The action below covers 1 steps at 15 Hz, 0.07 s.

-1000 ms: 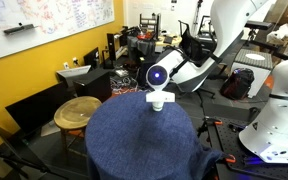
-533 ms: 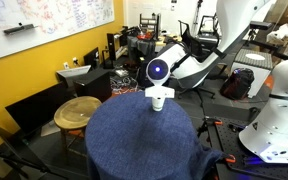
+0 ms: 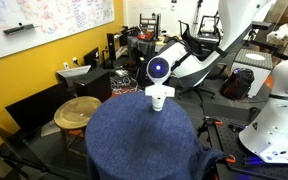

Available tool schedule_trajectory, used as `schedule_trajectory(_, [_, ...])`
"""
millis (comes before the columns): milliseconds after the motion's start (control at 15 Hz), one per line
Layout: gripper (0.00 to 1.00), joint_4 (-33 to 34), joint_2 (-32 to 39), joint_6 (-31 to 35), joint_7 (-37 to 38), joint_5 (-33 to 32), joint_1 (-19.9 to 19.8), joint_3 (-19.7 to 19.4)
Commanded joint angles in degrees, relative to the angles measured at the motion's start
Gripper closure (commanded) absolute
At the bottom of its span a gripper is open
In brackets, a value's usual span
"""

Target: Pick the marker and put it in the cup

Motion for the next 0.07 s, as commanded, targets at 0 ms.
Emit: schedule_trajectory(0, [0.0, 0.04, -0.02, -0.11, -0.08, 0.07, -0.22, 0.27])
